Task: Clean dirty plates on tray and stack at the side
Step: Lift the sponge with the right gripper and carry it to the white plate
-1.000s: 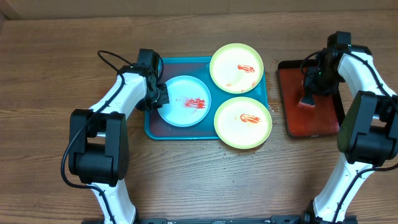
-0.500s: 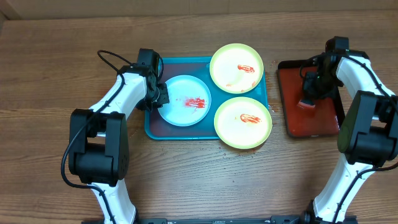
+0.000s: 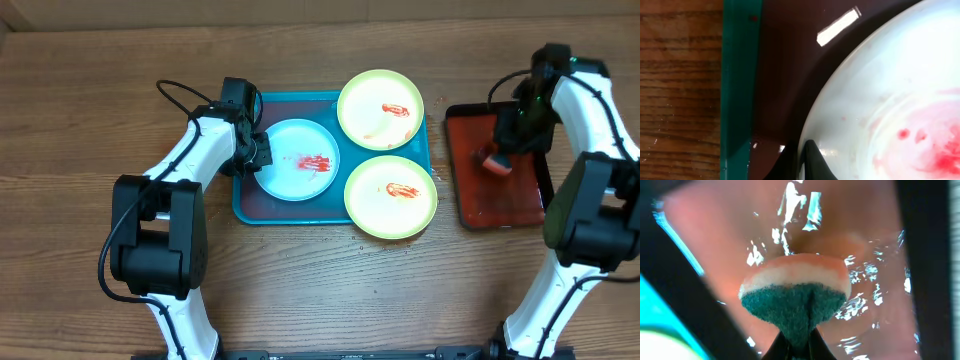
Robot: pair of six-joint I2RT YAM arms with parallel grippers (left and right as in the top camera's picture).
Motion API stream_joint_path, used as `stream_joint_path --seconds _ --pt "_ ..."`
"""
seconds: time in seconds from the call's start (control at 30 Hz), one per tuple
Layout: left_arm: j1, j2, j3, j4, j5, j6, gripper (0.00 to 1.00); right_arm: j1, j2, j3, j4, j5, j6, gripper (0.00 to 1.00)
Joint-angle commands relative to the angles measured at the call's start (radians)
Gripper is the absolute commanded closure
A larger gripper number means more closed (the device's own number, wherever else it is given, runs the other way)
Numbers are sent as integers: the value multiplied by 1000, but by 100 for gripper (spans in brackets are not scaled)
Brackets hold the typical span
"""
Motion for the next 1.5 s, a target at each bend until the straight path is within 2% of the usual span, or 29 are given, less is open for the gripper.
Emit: stream_joint_path --seconds 0.0,0.23,0.73,0.87,1.03,1.2,1.47 --pt "10 23 -23 5 -44 -14 96 5 -112 46 -11 0 8 96" --pt "10 23 -23 4 -43 -14 96 33 -178 46 -21 -4 11 96" --pt "10 23 -23 0 -42 -14 96 78 -181 46 -18 75 11 96" --pt "10 23 -23 -12 -31 -13 96 112 -181 46 -18 -40 10 96" --pt "10 23 -23 -27 13 -2 96 247 -181 46 21 -190 36 96" --pt "10 23 -23 -37 47 -4 96 444 -179 46 124 -191 198 96" --pt "10 23 -23 -37 74 -7 96 675 -100 47 289 -188 300 96"
